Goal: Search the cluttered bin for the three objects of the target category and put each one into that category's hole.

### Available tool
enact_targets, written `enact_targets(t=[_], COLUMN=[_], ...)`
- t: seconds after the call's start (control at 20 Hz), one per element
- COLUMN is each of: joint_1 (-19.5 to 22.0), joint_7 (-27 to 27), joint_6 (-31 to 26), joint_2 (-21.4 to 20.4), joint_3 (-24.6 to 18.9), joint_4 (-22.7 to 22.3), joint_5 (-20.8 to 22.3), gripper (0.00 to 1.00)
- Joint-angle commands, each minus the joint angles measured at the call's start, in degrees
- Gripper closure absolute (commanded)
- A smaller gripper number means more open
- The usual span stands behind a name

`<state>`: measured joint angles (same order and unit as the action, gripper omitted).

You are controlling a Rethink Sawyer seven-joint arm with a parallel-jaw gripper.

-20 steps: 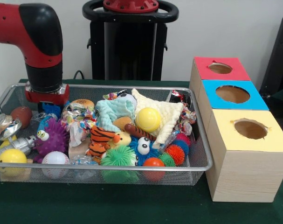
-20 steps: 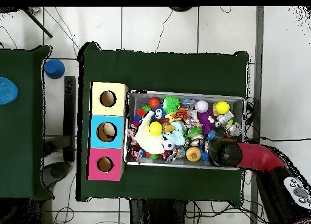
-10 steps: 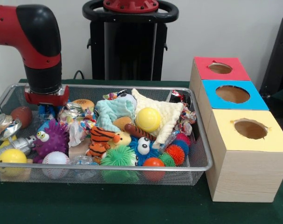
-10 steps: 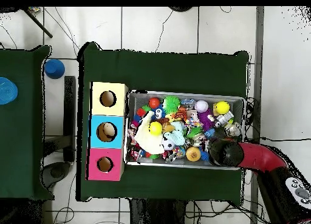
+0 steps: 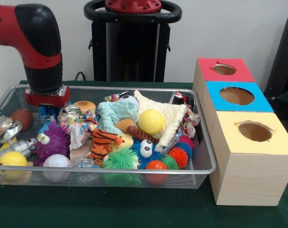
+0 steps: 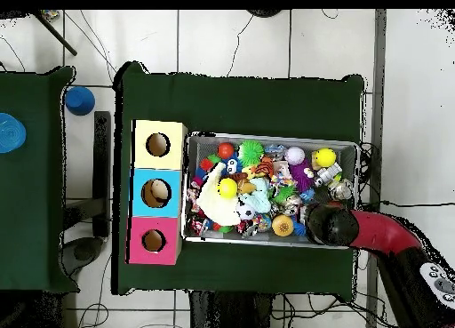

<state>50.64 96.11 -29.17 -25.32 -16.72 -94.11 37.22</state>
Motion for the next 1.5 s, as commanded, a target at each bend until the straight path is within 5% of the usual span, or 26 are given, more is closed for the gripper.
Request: enact_targets(t=[0.05, 0.75, 1.25, 1.35, 1.4, 1.5], joint_1=[-0.02, 1.44, -0.88, -1.26, -1.46, -1.55], joint_7=[-6.94, -5.96, -5.44, -5.56, -5.62, -5.69], joint_6=[-1.25, -8.17, -10.35, -7.32, -5.80, -5.80], joint_2=[-1.43, -11.15, -8.15, -8.12, -8.11, -7.90], joint_3=[-6.35, -7.48, -4.50, -3.91, -3.61, -3.70], joint_4=[-5.71, -12.89, -8.99, -10.03, -10.55, -10.23], joint_5=[0.82, -5.43, -3.44, -0.72, 0.65, 0.77], gripper=[1.00, 1.00, 1.00, 1.00, 0.00, 0.00])
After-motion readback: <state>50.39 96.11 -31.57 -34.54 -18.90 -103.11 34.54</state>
